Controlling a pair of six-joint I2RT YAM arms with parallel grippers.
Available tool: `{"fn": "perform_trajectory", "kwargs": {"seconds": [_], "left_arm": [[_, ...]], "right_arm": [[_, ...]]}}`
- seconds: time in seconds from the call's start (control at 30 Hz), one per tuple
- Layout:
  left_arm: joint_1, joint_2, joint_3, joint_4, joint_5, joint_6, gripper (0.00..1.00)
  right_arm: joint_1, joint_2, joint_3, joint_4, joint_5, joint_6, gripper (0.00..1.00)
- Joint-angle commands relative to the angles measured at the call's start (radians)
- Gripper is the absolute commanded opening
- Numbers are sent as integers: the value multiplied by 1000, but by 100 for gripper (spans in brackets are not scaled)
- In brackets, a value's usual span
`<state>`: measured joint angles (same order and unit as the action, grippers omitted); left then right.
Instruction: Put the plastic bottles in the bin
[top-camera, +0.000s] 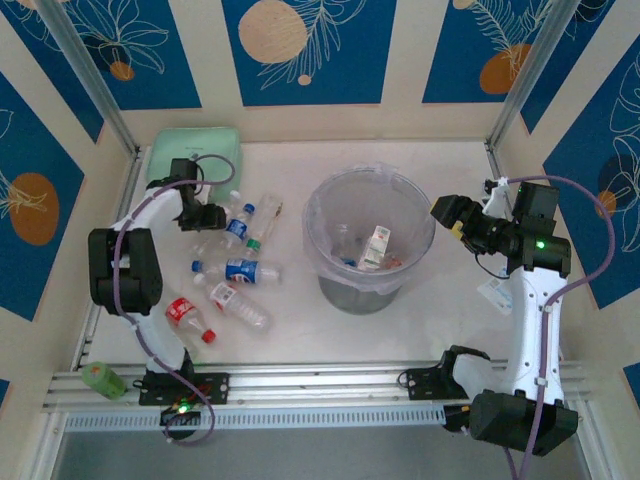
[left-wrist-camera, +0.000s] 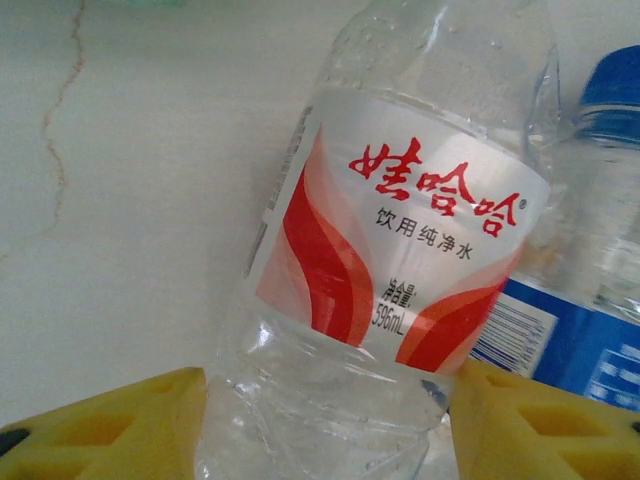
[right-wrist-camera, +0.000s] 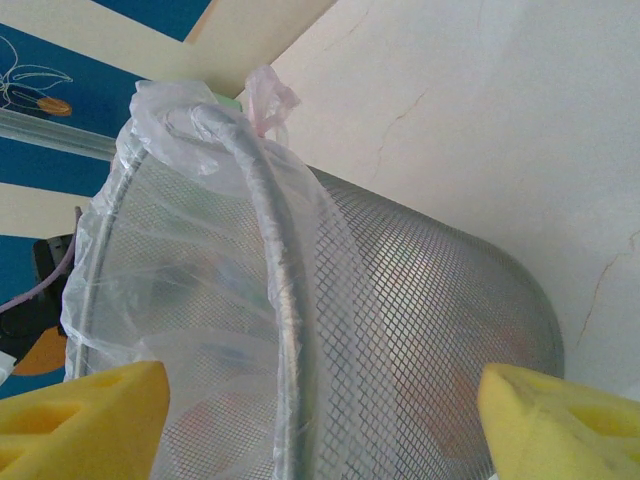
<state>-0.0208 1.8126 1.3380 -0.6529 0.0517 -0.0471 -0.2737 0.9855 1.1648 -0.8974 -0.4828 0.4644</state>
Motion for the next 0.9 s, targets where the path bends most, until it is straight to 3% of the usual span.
{"fn": "perform_trajectory", "kwargs": {"seconds": [0.0, 0.37, 0.47, 0.63, 0.77, 0.87], "left_arm": [[-17, -117, 22, -24, -3, -10, 61], [-62, -332, 72, -92, 9, -44, 59], [-138, -396, 140, -154, -60, -27, 59], [-252, -507, 242, -164, -19, -74, 57], [-409, -544, 336, -177, -66, -92, 54], [-511, -546, 386, -150, -31, -105, 52]], "right_arm": [[-5, -6, 11, 7, -21, 14, 81], [-5, -8, -4, 43, -39, 47, 81], [-4, -7, -1, 44, -55, 55, 81], [3, -1, -5, 71, -91, 83, 81], [20, 5, -14, 74, -77, 94, 81], [29, 9, -22, 71, -65, 97, 79]]}}
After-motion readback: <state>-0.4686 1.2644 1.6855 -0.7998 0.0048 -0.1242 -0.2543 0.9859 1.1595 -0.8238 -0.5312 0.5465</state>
